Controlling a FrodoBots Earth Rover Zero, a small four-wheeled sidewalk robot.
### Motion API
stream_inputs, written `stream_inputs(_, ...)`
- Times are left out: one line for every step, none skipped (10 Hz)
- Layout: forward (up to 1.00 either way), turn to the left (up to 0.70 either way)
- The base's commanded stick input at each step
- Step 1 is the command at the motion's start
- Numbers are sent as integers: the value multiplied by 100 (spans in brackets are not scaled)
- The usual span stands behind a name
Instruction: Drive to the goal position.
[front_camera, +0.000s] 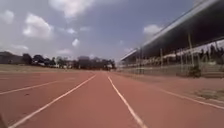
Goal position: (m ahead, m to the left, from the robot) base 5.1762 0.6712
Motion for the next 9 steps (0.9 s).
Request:
stream_inputs(70, 0)
stream_inputs(70, 0)
stream_inputs(70, 0)
stream_inputs(70, 0)
stream_inputs(70, 0)
stream_inputs(70, 0)
stream_inputs(70, 0)
stream_inputs(70, 0)
stream_inputs(70, 0)
